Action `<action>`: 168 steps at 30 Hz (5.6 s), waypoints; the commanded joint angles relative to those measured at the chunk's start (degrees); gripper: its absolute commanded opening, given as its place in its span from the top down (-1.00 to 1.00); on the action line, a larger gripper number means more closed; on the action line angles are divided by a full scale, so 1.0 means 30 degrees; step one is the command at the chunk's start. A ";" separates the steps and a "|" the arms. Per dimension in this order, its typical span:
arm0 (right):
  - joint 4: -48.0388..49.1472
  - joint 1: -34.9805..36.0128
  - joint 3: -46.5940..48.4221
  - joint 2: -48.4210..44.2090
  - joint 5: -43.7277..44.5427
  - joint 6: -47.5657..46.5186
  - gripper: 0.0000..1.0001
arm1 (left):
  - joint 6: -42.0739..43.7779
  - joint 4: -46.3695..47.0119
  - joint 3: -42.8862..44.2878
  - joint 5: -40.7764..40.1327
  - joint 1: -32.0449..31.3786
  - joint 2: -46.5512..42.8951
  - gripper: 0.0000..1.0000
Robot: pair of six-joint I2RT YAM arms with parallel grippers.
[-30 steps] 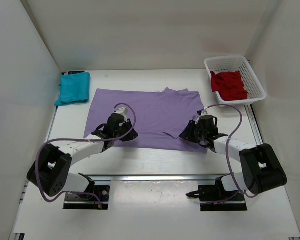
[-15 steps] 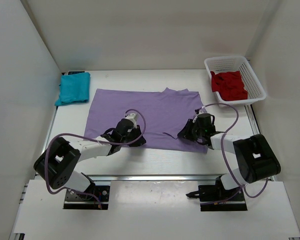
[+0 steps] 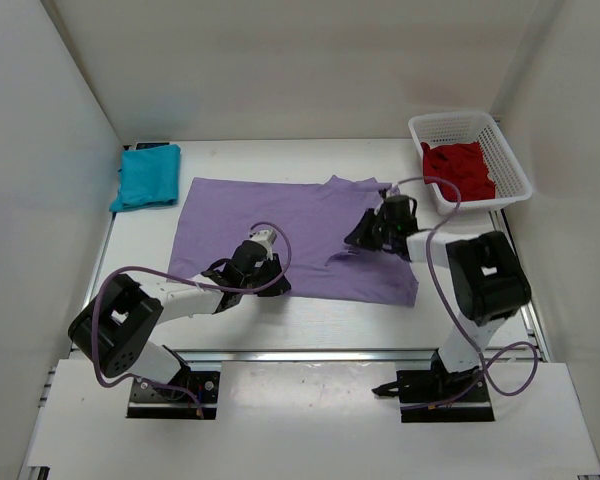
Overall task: Fold and stack the t-shirts
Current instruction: Fold the flattened tshirt in 1/3 of the way, then grap the side of the flattened tshirt furthest away from the robot with both arms
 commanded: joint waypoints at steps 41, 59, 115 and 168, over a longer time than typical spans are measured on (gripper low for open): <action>-0.0282 0.0488 0.1704 0.0353 -0.0293 -0.1888 1.00 | -0.0620 0.1293 -0.0675 0.0160 -0.0483 -0.0515 0.45; -0.1951 0.3475 -0.4223 -0.5237 0.3042 -0.2384 1.00 | -0.0676 0.0501 0.1964 0.0069 -0.0225 0.2002 0.47; -0.7056 -0.0194 0.7529 -0.0806 0.6734 -0.7544 0.99 | -0.1029 0.1028 -0.0848 0.2325 -0.0046 -0.1512 0.45; 0.0391 -0.0950 -0.5051 -0.5909 0.2749 -0.0743 0.40 | -0.1469 0.0824 0.0030 0.1887 0.1039 -0.2040 0.45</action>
